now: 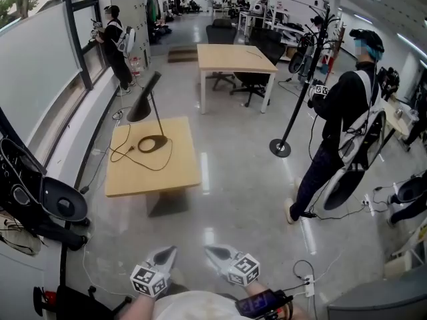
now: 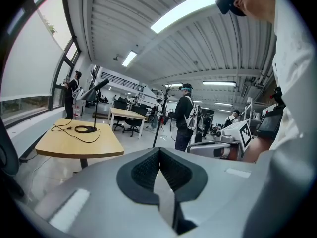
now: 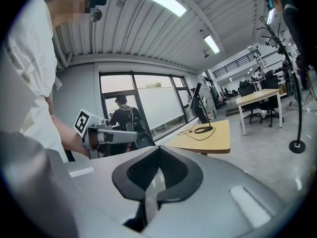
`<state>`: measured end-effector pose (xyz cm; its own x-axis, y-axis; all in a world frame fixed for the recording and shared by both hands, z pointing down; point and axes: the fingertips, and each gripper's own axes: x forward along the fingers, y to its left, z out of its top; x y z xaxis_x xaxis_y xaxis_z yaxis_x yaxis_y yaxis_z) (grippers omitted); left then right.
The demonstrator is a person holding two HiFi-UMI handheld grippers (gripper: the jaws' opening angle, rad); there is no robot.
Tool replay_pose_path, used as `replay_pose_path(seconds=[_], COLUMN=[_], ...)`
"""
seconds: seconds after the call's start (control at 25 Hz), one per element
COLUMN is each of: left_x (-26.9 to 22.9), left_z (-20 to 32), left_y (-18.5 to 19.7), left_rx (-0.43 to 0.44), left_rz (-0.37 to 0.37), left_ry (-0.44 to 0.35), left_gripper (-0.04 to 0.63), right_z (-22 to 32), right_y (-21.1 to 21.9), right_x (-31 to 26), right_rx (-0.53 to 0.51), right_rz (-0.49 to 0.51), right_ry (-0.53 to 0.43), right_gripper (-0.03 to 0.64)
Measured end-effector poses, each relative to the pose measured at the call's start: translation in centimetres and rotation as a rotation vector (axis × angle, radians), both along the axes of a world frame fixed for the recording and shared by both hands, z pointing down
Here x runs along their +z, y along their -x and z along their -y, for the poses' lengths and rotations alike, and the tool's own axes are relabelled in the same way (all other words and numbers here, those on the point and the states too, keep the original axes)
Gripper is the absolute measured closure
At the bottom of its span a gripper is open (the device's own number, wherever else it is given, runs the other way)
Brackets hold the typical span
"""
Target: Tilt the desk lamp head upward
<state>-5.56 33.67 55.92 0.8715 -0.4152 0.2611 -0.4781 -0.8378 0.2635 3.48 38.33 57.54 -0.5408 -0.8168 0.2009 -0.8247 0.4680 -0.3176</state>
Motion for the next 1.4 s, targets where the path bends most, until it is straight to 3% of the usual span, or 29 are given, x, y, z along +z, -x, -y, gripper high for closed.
replay_pose_path(seconds=[0.24, 0.64, 1.0, 1.4], left_x=[0.8, 0.9, 0.5, 1.0], left_z=[1.3, 8.5, 16.4, 20.8], left_y=[-0.6, -1.1, 0.5, 2.6], left_rx=[0.003, 0.019, 0.022, 0.008], left_rz=[-0.003, -0.043, -0.079, -0.087], left_ry=[0.020, 0.023, 0.021, 0.028], left_gripper=[0.594, 0.594, 0.594, 0.594], right_z=[1.5, 7.5, 15.5, 20.9], right_y=[-0.2, -0.3, 0.8, 1.7], right_x=[0.9, 1.6, 0.4, 0.3], right_rx=[0.009, 0.032, 0.047, 0.045], right_rz=[-0.012, -0.038, -0.081, -0.116], right_ry=[0.023, 0.057, 0.044, 0.043], right_gripper=[0.604, 0.603, 0.603, 0.603])
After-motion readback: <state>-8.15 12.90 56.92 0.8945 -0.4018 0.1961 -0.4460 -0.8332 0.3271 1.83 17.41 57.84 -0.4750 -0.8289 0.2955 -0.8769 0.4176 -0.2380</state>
